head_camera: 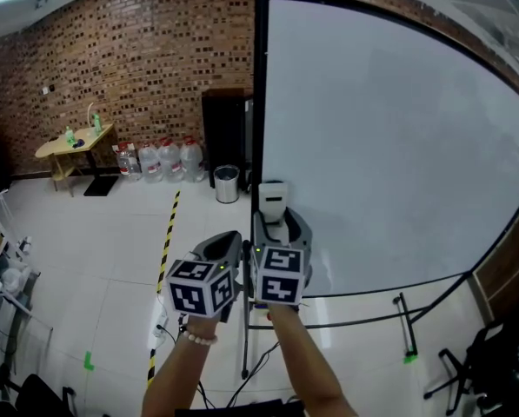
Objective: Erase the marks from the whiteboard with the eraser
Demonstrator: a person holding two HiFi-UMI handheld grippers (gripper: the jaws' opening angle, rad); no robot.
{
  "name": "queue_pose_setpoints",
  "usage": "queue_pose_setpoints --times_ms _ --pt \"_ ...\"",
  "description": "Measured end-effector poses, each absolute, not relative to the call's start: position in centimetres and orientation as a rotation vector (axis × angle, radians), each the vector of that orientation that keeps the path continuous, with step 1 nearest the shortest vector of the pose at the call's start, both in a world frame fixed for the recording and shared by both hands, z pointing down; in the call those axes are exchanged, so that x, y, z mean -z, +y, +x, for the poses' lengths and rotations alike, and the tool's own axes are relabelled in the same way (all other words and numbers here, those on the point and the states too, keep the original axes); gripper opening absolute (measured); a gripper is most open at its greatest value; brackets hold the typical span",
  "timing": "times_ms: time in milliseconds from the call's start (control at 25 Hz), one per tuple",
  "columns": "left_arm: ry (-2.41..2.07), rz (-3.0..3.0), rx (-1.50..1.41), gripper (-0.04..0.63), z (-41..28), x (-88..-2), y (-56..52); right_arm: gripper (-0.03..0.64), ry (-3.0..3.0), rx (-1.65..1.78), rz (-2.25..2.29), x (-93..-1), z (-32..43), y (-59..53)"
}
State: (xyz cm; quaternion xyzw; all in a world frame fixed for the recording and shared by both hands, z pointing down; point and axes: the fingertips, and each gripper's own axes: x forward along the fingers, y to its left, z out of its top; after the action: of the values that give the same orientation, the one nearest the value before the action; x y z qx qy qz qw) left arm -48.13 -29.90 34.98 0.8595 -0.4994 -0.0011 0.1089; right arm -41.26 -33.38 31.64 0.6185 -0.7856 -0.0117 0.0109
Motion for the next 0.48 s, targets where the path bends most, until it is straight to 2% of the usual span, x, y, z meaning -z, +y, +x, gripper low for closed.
queue_pose_setpoints --times_ms 480 --pt "-1.44 2.505 -0.025 -0.012 -48.0 -36.9 -30.2 0.249 -2.42 -0.014 1.915 -38.7 -41.8 -33.5"
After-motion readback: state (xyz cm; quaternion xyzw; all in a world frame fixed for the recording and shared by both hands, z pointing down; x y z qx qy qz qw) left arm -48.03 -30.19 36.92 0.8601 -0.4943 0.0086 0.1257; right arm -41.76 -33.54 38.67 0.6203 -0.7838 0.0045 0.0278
